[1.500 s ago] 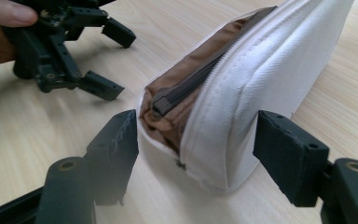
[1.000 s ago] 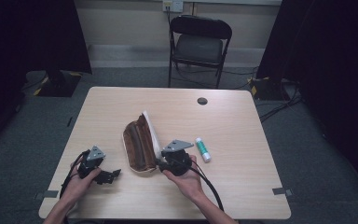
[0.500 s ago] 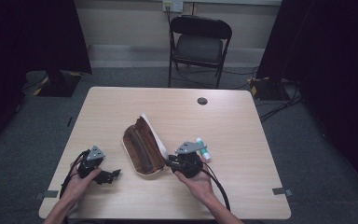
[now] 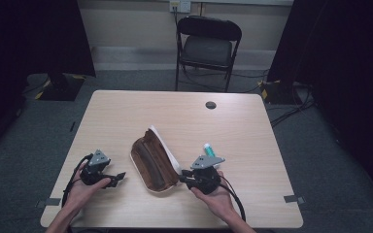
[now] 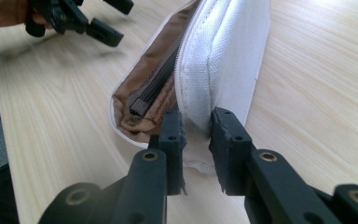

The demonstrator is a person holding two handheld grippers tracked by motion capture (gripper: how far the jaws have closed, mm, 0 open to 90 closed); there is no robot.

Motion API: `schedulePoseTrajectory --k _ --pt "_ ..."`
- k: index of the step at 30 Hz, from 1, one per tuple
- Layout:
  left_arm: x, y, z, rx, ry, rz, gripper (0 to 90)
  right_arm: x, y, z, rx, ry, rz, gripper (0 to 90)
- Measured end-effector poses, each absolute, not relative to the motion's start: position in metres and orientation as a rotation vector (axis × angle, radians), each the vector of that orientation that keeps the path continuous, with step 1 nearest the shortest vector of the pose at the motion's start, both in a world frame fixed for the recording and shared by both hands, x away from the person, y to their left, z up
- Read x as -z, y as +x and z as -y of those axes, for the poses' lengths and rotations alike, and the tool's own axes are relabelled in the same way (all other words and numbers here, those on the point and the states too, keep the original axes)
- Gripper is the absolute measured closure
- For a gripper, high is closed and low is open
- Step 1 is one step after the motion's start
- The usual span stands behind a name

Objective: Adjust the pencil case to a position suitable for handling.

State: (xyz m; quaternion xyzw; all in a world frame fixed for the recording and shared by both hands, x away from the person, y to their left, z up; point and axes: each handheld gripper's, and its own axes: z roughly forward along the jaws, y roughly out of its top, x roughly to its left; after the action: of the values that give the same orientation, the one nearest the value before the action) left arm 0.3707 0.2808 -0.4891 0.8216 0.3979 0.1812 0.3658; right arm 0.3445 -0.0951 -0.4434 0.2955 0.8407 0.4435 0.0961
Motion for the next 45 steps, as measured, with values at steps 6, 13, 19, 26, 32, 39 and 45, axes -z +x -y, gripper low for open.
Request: schedulePoseTrajectory --k 6,13,19,26,32,39,45 --pt "0.480 0.370 -0.273 -0.484 2.086 -0.992 16.8 0.444 0.347 0.106 -1.307 0.909 -2.470 72.9" --pt "0.472 0.370 -0.272 -0.491 2.045 -0.979 19.2 0.444 0.353 0.119 -1.258 0.952 -2.421 67.1" --pt "0.467 0.373 -0.267 -0.475 2.034 -0.952 22.9 0.446 0.367 0.130 -1.210 1.010 -2.349 61.2" --pt "0.468 0.378 -0.261 -0.459 2.041 -0.942 22.9 0.444 0.389 0.136 -1.150 1.062 -2.301 58.3" --pt "0.465 0.381 -0.243 -0.439 2.078 -0.879 27.8 0.448 0.398 0.136 -1.160 1.098 -2.281 57.5" --pt "0.473 0.388 -0.231 -0.418 2.089 -0.875 27.0 0.448 0.396 0.136 -1.194 1.096 -2.268 54.9" --pt "0.476 0.392 -0.233 -0.397 2.059 -0.896 26.9 0.449 0.394 0.134 -1.202 1.078 -2.279 54.0"
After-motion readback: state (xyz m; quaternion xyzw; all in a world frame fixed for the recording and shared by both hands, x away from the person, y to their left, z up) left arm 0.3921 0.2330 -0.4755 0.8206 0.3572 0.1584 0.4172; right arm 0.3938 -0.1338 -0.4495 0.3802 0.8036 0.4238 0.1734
